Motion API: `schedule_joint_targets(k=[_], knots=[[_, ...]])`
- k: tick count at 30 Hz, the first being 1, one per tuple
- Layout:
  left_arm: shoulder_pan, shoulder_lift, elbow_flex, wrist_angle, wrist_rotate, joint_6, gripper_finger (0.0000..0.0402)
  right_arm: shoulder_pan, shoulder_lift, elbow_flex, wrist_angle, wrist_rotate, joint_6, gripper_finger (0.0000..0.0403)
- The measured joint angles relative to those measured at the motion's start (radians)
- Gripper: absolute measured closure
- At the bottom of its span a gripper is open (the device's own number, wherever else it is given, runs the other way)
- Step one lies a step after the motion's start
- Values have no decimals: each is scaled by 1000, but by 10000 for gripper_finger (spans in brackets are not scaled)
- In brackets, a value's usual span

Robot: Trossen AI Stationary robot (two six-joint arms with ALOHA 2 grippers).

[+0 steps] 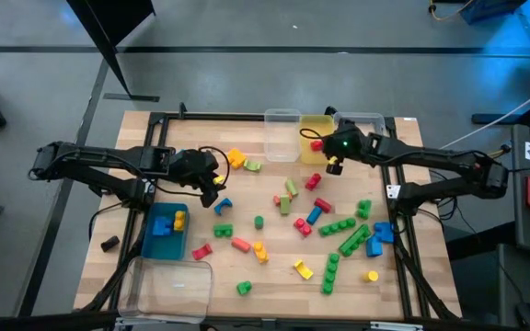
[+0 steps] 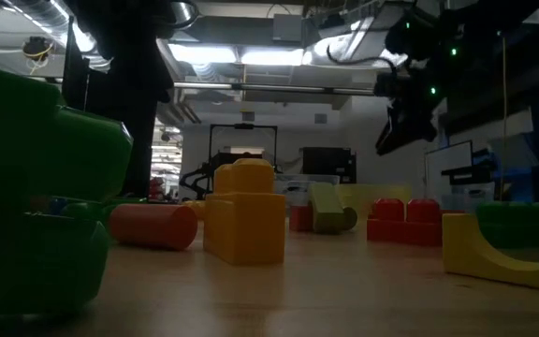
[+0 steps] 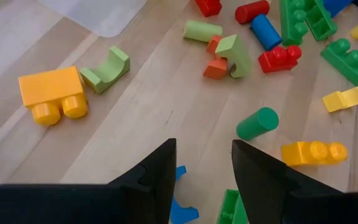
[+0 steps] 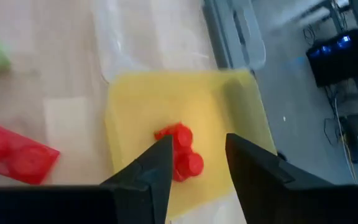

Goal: Sort blocks by size
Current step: Put the red 2 stud game piece into the yellow bin

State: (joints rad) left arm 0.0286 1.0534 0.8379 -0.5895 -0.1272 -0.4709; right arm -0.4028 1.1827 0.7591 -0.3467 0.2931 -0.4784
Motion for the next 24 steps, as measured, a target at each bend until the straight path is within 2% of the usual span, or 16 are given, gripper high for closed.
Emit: schedule_joint_targets(k=[5,8,11,24], knots=[[0,0,0,0,0,0,263,79,0,95,-125,-129,1,252],[0,0,0,0,0,0,263,114,-1,105,-157,-251,-16,251],[0,0,0,0,0,7,263,143,8,99,-182,-324,-72,251],[0,0,0,0,0,11,263,176,228,96,-197,-357,-85,251]])
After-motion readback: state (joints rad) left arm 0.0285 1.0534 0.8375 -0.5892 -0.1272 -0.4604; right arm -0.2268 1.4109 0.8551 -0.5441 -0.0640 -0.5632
